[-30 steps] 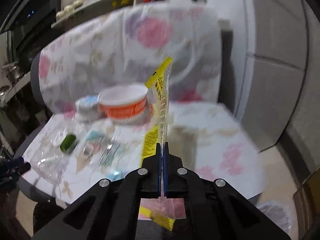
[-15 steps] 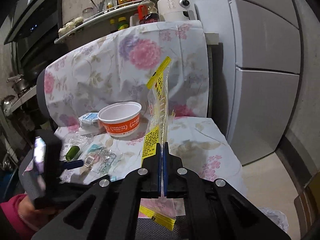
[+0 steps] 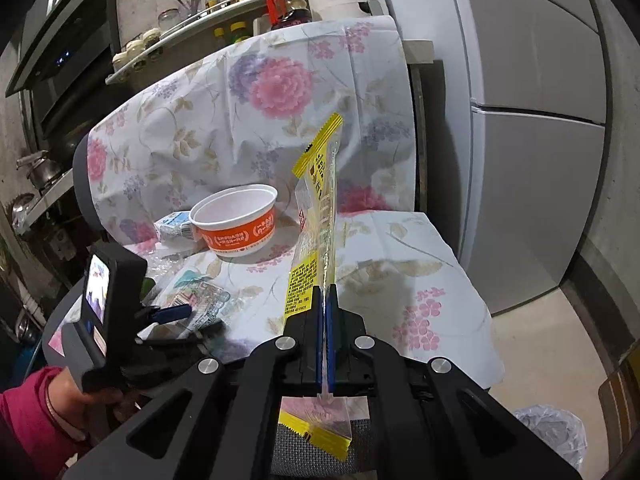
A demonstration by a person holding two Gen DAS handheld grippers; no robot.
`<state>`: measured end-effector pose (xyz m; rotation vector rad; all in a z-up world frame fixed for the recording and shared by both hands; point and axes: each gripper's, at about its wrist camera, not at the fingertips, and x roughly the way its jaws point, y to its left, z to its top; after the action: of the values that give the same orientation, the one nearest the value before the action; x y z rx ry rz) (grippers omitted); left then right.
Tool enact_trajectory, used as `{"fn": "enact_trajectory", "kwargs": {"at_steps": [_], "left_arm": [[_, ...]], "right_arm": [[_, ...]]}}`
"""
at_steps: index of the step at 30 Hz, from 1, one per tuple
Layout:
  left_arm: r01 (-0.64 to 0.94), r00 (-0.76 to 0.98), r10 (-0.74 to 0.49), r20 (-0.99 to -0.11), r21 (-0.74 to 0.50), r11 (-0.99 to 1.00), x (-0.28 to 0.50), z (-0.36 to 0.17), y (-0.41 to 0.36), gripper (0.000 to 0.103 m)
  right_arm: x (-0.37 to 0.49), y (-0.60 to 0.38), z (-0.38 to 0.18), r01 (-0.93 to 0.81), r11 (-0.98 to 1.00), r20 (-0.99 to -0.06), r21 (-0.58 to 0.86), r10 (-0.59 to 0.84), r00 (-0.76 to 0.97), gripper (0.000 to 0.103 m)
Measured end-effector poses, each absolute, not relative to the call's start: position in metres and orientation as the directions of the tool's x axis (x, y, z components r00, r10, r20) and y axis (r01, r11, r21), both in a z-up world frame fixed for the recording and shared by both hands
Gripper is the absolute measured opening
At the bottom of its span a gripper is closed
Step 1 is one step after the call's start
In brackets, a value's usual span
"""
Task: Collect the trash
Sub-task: 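Grasp the yellow-labelled packet with the left gripper while the right holds its packet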
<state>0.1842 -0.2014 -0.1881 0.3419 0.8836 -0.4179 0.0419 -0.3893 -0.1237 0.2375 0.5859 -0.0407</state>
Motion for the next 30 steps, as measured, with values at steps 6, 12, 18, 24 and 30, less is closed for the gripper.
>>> {"fn": "enact_trajectory", "kwargs": {"at_steps": [6,12,18,24,30], "left_arm": [[0.49,0.544,-0.277,-0.792,0.031,0.871,0.193,-0.173,-0.179,0.0],[0.449,0.576,-0.341,-0.743,-0.061,0.892,0.175,-0.137,-0.136,0.058],[0.468,0.551,-0.346,-0.76,-0.063,0.882,0.173,-0.154,-0.132,0.064],[0.428,0.548,-0.227,-0.805,0.037,0.903,0.199,-0.171,-0.159,0.066],[0.499,0.451,-0.342,-0.824,-0.084,0.862,0.2,-0.171,-0.164,0.065]], "right_arm": [[0.036,-0.39,-0.123,0.119,0.969,-0.559,0.215,0.022,0.829,0.002],[0.027,-0.383,-0.11,0.104,0.972,-0.531,0.209,0.023,0.847,0.002],[0.026,-0.372,-0.109,0.071,0.972,-0.524,0.226,0.06,0.85,0.002],[0.025,-0.369,-0.108,0.061,0.972,-0.522,0.226,0.068,0.85,0.002],[0.024,-0.375,-0.112,0.066,0.969,-0.532,0.236,0.073,0.843,0.002]]}}
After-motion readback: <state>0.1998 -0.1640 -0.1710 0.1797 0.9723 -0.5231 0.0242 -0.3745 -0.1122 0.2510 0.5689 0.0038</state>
